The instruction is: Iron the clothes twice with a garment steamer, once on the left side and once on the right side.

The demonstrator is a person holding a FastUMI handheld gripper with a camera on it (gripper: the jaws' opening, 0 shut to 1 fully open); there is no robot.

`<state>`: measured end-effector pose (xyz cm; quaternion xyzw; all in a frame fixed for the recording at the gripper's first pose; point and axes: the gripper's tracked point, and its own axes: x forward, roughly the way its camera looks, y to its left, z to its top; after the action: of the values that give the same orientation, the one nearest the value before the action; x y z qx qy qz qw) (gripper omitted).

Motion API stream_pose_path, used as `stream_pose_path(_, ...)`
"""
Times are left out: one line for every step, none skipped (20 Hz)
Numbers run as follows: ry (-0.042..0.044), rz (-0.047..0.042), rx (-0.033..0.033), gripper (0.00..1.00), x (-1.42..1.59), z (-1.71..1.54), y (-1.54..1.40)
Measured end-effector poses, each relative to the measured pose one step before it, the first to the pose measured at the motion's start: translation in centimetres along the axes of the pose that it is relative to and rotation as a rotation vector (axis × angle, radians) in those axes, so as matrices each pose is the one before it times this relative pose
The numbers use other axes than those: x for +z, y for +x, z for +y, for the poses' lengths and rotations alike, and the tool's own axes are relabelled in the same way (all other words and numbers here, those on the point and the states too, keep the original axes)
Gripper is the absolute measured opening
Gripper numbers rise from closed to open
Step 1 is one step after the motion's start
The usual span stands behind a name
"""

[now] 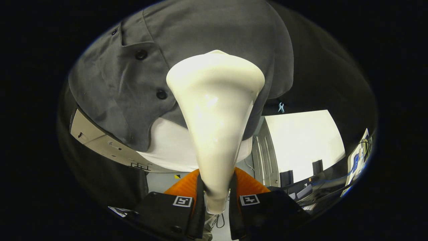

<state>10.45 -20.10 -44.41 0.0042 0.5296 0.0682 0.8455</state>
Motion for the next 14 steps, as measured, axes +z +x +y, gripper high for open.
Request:
stream_pose_path(0.00318, 0.01011, -0.00050, 0.38, -0.374, -0.135, 0.528)
stream_pose_path(0.00292, 0.00936, -0.00050, 0.38, -0.408, -0.192, 0.515)
stream_pose_path(0.00256, 0.00940, -0.00134, 0.38, -0.514, -0.215, 0.530)
stream_pose_path(0.00493, 0.00684, -0.00201, 0.38, -0.357, -0.064, 0.244)
stream_pose_path(0.00441, 0.00399, -0.00006, 0.38, -0.341, -0.112, 0.143)
stream_pose_path(0.00187, 0.00280, 0.00243, 0.38, -0.383, -0.176, 0.056)
stream_pose_path(0.00358, 0.00233, 0.00160, 0.38, -0.145, -0.021, 0.076)
stream_pose_path(0.00434, 0.00144, 0.00208, 0.38, -0.192, -0.046, -0.025)
stream_pose_path(0.00568, 0.00190, 0.00409, 0.38, -0.120, 0.086, -0.214)
stream_pose_path(0.00834, 0.00089, 0.00853, 0.38, -0.173, 0.228, -0.406)
stream_pose_path(0.00916, -0.00478, 0.01071, 0.38, 0.119, 0.317, -0.469)
stream_pose_path(0.00422, -0.00690, 0.00748, 0.38, 0.046, 0.341, -0.598)
stream_pose_path(0.00086, -0.01101, 0.00465, 0.38, 0.192, 0.279, -0.557)
stream_pose_path(-0.00098, -0.01265, 0.00084, 0.37, 0.419, 0.336, -0.757)
